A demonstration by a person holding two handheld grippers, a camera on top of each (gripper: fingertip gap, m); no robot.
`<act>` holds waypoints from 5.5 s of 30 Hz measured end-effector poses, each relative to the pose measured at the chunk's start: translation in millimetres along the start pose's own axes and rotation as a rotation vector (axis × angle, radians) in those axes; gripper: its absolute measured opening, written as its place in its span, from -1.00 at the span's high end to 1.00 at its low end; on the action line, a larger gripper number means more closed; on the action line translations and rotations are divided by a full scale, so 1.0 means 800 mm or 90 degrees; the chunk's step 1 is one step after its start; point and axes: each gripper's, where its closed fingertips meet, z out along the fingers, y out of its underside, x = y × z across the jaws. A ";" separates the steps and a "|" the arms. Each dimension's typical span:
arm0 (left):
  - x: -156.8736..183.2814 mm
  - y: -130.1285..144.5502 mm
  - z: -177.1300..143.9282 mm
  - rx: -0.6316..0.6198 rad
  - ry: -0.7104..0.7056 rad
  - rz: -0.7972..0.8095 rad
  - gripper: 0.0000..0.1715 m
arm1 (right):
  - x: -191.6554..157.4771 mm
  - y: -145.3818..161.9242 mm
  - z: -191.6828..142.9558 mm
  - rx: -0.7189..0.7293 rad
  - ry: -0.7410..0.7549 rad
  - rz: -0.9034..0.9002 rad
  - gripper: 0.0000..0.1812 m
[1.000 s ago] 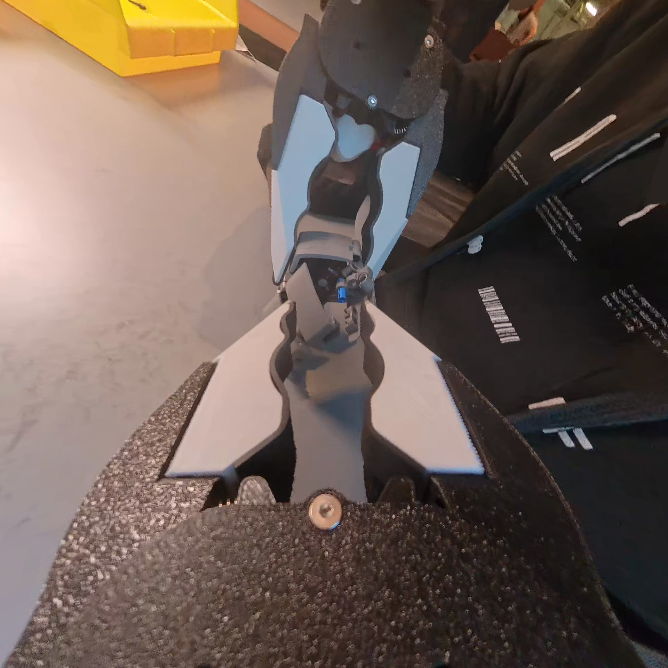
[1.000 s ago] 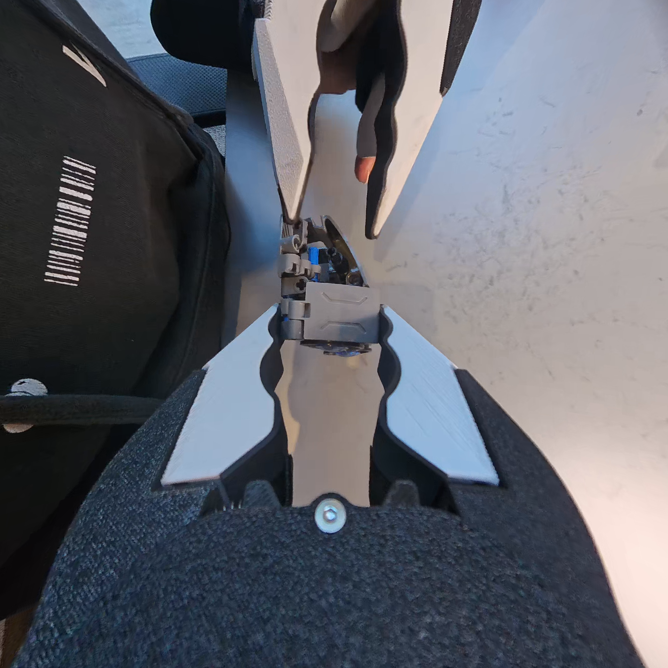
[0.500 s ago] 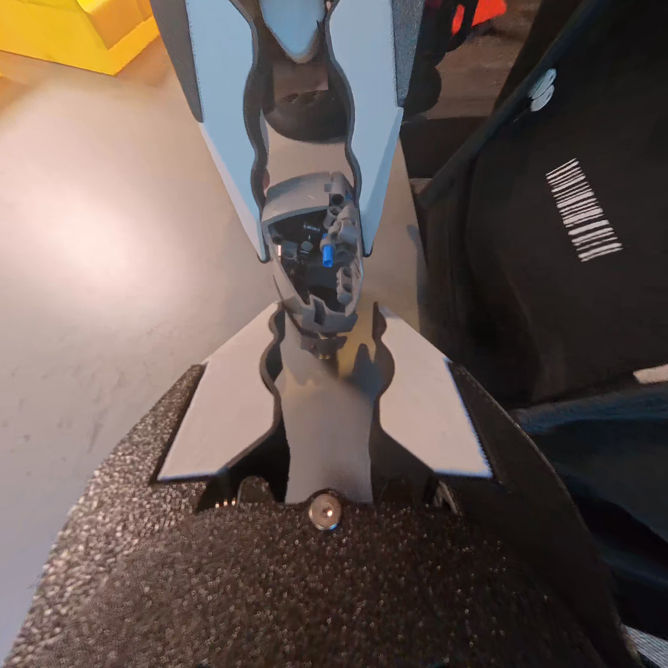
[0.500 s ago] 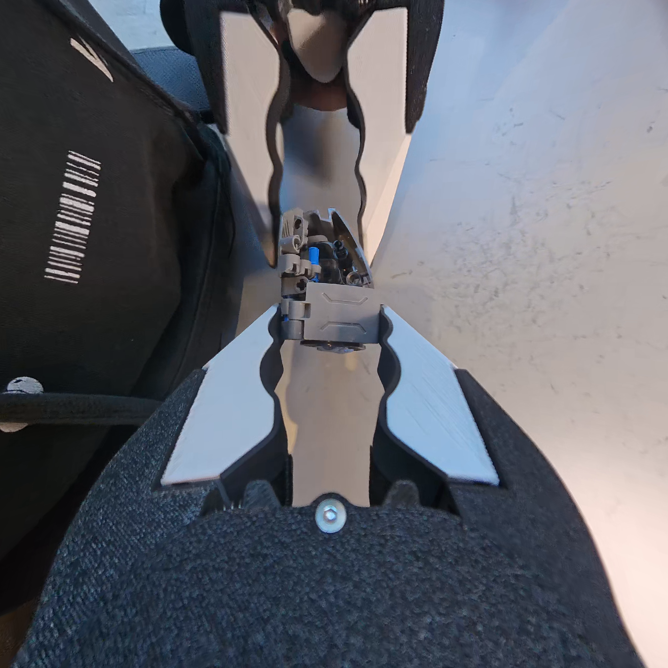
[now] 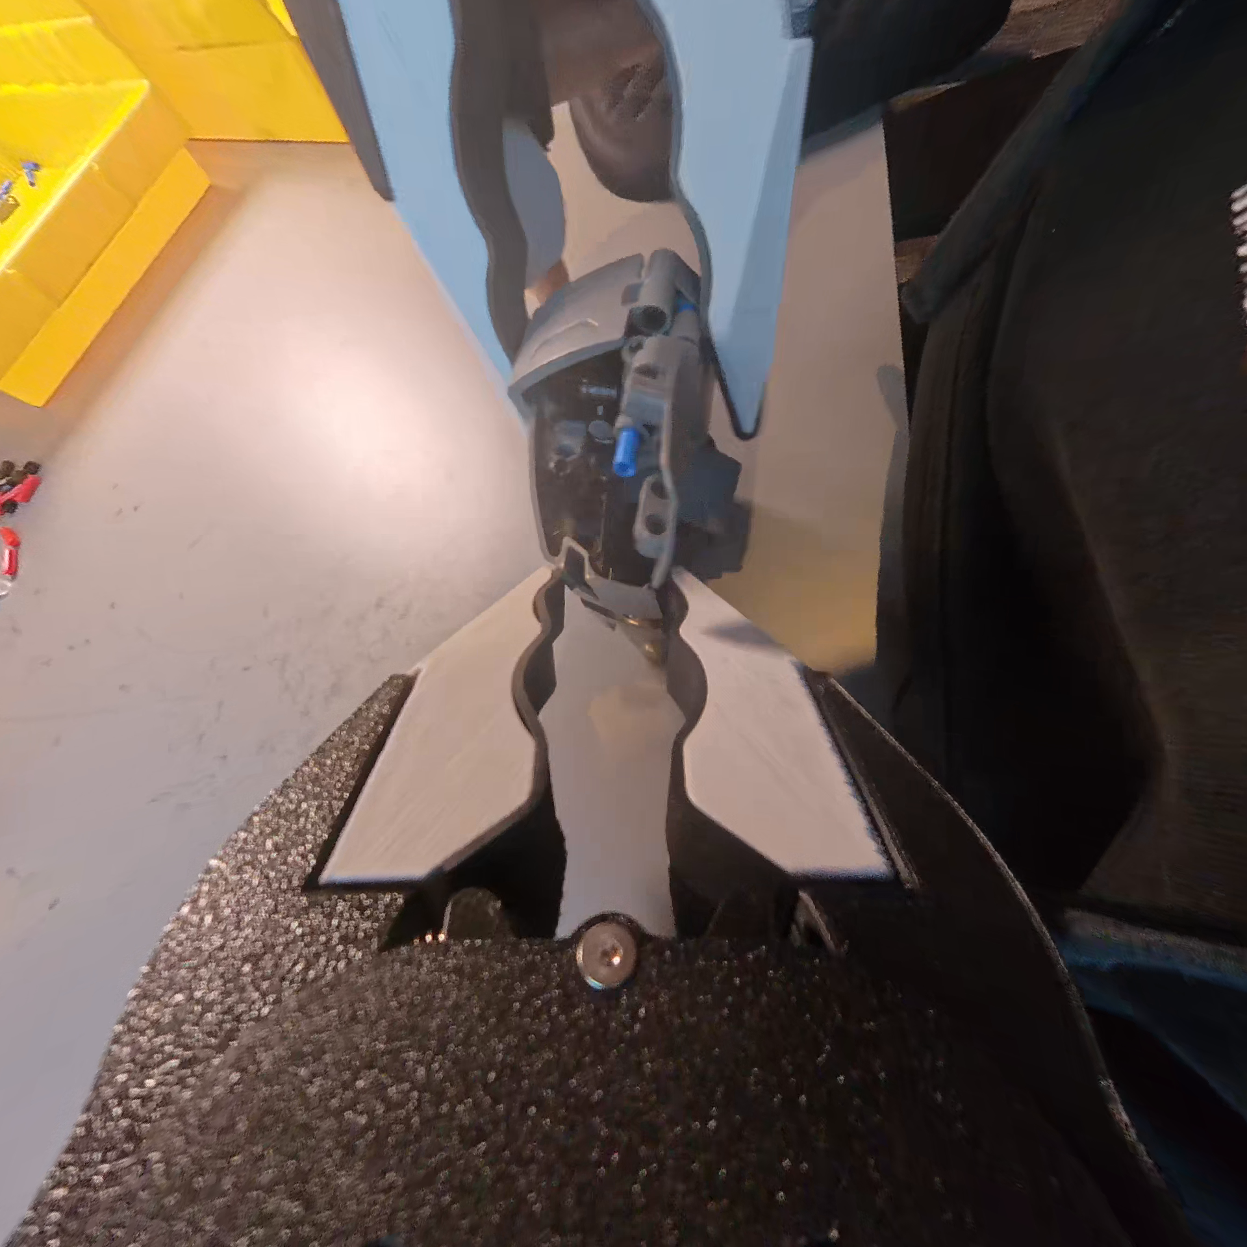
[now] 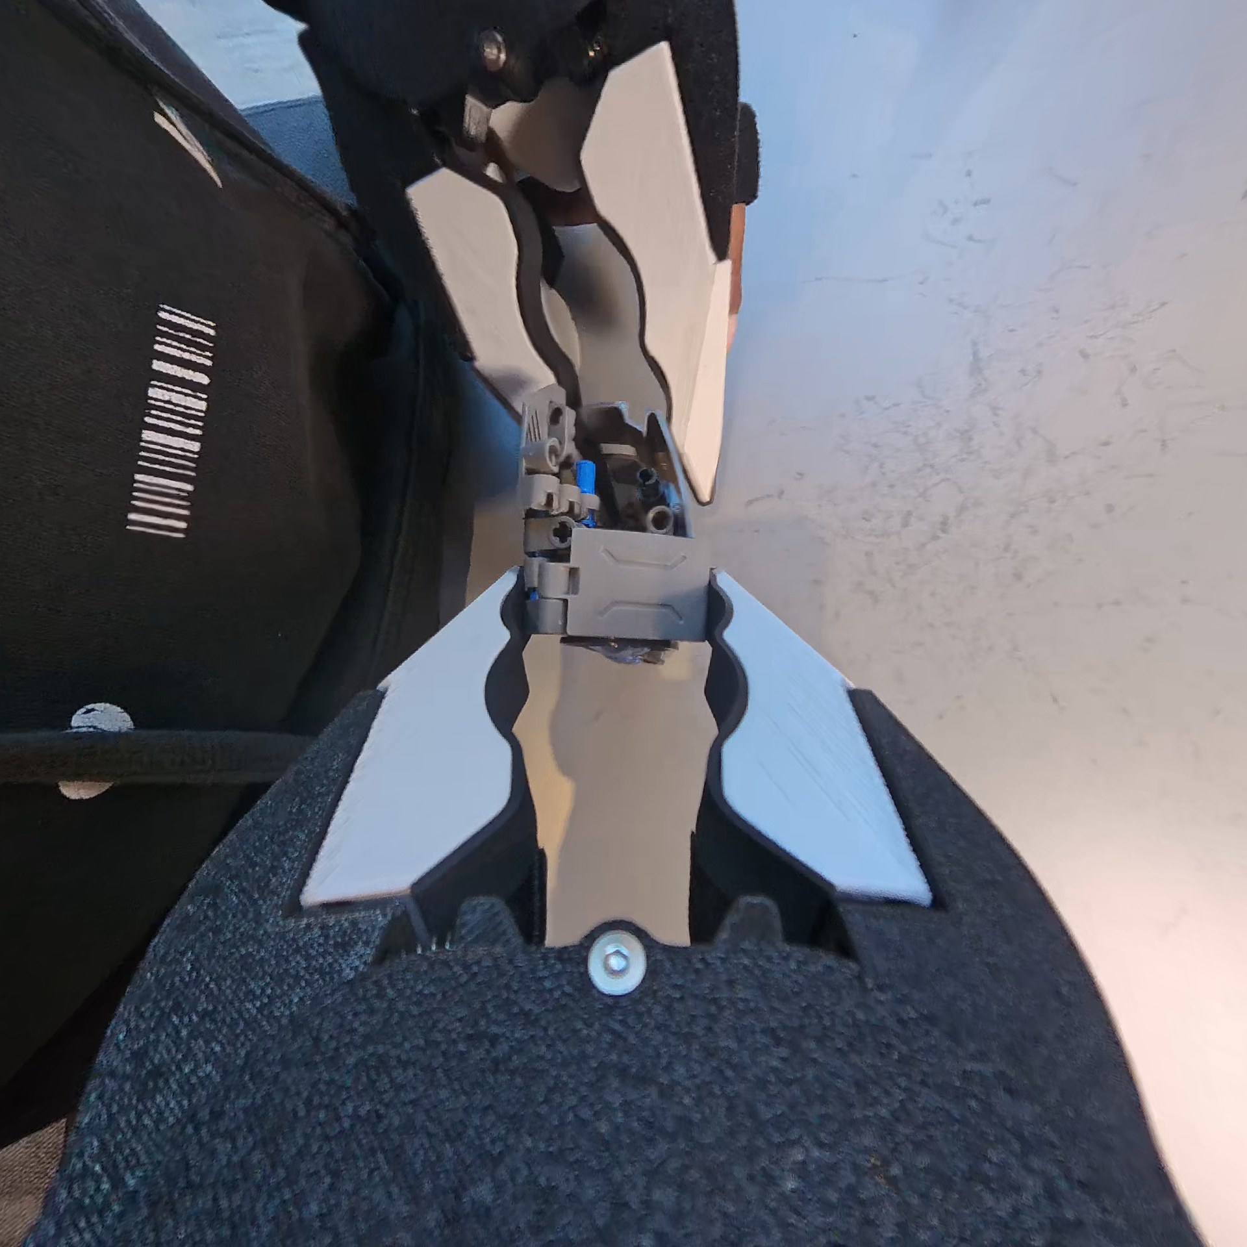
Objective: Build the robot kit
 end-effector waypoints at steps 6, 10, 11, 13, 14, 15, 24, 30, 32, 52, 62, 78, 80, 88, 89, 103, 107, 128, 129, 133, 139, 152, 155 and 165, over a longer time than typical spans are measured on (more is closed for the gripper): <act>0.010 0.002 -0.001 0.008 0.034 0.012 0.61 | -0.002 0.006 0.004 -0.028 0.000 -0.011 0.46; 0.016 0.014 0.006 -0.026 0.054 0.013 0.50 | -0.001 0.008 0.002 -0.034 0.004 -0.016 0.46; 0.018 0.020 0.008 -0.041 0.058 0.021 0.44 | 0.000 0.009 0.001 -0.038 0.006 -0.021 0.46; 0.018 0.018 0.007 -0.029 0.054 0.015 0.50 | 0.000 0.011 -0.006 -0.037 0.006 -0.023 0.46; 0.016 0.021 0.007 -0.038 0.046 0.014 0.54 | 0.001 0.011 -0.012 -0.031 0.007 -0.019 0.46; 0.015 0.023 0.009 -0.046 0.039 0.015 0.58 | 0.003 0.011 -0.019 -0.023 0.007 -0.012 0.46; 0.015 0.020 0.014 -0.043 0.008 -0.002 0.65 | -0.014 0.020 -0.032 0.003 -0.008 0.006 0.46; 0.014 0.016 0.018 -0.045 -0.016 -0.010 0.66 | -0.014 0.010 -0.018 0.021 -0.004 -0.008 0.46; 0.013 0.016 0.019 -0.045 -0.021 -0.015 0.66 | -0.013 0.008 -0.015 0.019 -0.002 -0.012 0.46; 0.009 0.013 0.022 -0.040 -0.044 -0.014 0.68 | -0.013 0.026 -0.013 -0.022 -0.002 -0.028 0.46; 0.008 0.013 0.021 -0.036 -0.067 0.017 0.70 | -0.016 0.039 -0.021 -0.021 0.003 -0.015 0.46; 0.004 0.014 0.025 -0.046 -0.022 -0.077 0.71 | -0.002 0.018 -0.021 0.033 0.014 0.030 0.46; 0.004 0.013 0.027 -0.049 -0.020 -0.086 0.71 | 0.001 0.014 -0.017 0.029 0.015 0.040 0.46; 0.003 0.013 0.027 -0.051 -0.031 -0.082 0.71 | 0.002 0.016 -0.012 -0.012 -0.001 0.048 0.46; 0.003 0.013 0.027 -0.051 -0.030 -0.081 0.71 | 0.002 0.016 -0.012 -0.019 -0.002 0.048 0.46; -0.001 -0.016 -0.009 0.065 0.083 -0.130 0.44 | 0.005 0.016 -0.008 -0.059 -0.013 0.043 0.46; -0.005 -0.039 -0.006 0.112 0.107 -0.168 0.37 | 0.005 0.013 -0.005 -0.049 -0.017 0.040 0.45; -0.012 -0.036 0.006 0.105 0.038 -0.156 0.73 | 0.020 0.008 -0.023 0.108 0.093 0.017 0.38; -0.012 -0.037 0.005 0.107 0.035 -0.153 0.78 | 0.018 0.007 -0.024 0.121 0.100 0.030 0.39; -0.008 -0.037 0.004 0.113 0.024 -0.136 0.81 | 0.016 0.011 -0.025 0.155 0.139 0.053 0.49; -0.003 -0.032 0.005 0.101 0.039 -0.145 0.65 | 0.010 0.011 -0.024 0.187 0.128 0.063 0.50; 0.012 -0.003 0.018 0.010 0.083 -0.131 0.44 | -0.004 0.004 -0.037 0.120 0.057 0.104 0.51; 0.003 -0.005 0.024 0.004 0.049 -0.184 0.45 | 0.001 0.006 -0.044 0.095 0.083 0.117 0.51; -0.005 -0.004 0.036 -0.015 0.023 -0.236 0.49 | 0.013 0.009 -0.027 0.019 0.110 0.077 0.51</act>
